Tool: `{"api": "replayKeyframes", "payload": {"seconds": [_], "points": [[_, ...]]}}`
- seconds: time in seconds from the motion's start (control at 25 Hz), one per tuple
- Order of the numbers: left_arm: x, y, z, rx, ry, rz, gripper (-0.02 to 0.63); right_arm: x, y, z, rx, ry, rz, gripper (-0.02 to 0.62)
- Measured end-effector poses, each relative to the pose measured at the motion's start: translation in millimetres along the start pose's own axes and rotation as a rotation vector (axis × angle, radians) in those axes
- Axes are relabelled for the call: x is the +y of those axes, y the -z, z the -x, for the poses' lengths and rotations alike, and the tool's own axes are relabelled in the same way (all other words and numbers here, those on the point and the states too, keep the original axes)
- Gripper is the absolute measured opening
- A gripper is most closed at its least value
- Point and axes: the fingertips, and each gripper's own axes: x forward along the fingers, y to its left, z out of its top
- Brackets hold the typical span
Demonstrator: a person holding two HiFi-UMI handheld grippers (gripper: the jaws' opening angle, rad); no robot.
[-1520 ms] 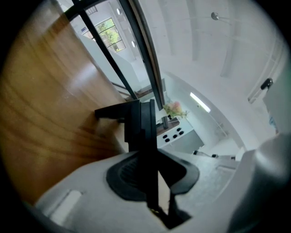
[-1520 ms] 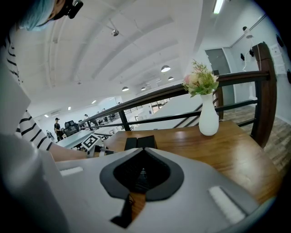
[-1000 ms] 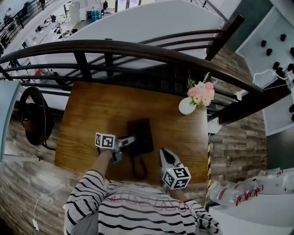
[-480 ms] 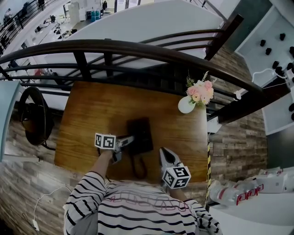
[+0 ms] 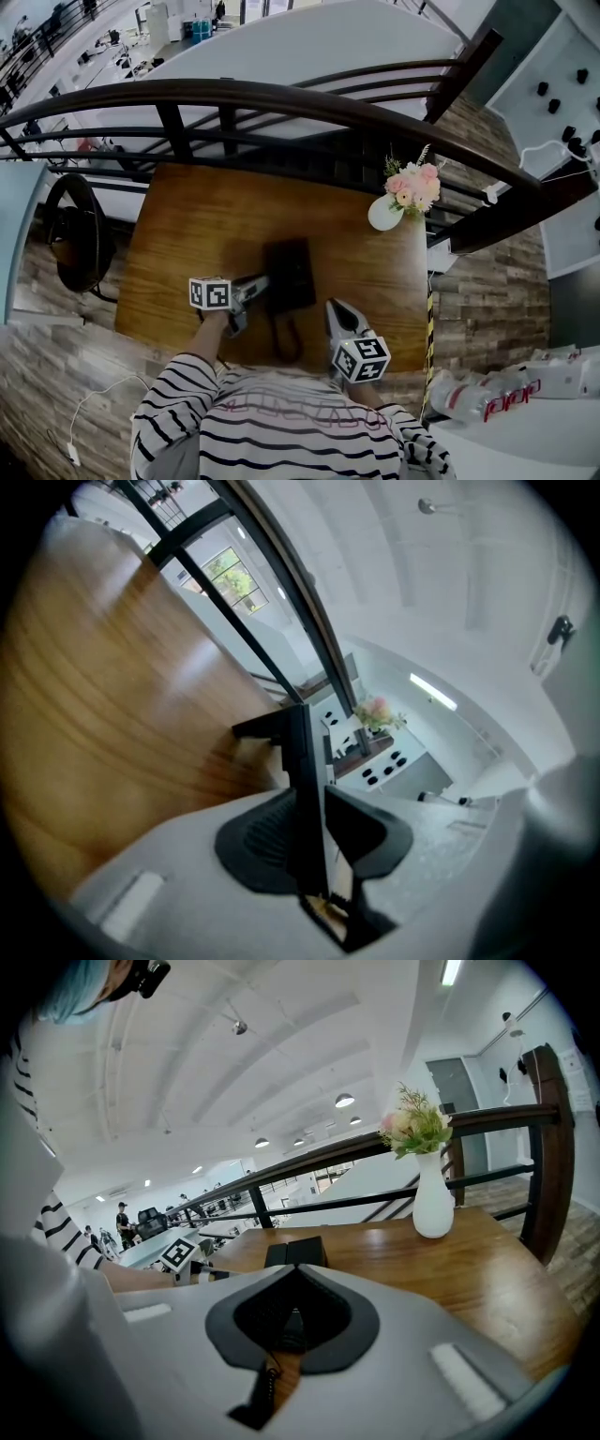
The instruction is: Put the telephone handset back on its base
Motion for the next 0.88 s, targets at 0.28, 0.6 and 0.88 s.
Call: {"api": "replayKeyframes", "payload": {"seconds": [0.28,0.6,0.88], "points": [[-17.3,-16.2,24.6,-0.147,-0.064,-0.072,0.094,5.2,-3.5,-0.1,0.01,-0.06,0.028,0.0],[-62.8,-16.9,58.4,-0.299,-0.139,-0.159,0.067,13.9,-13.2,14.0,0.028,-0.147,0.074,0.0],[-123.3,-0.7,74.7,-0.367,-0.217,-0.299,0.002,16.5,-17.7,37.5,0.029,-0.211,0.103,0.0]]}}
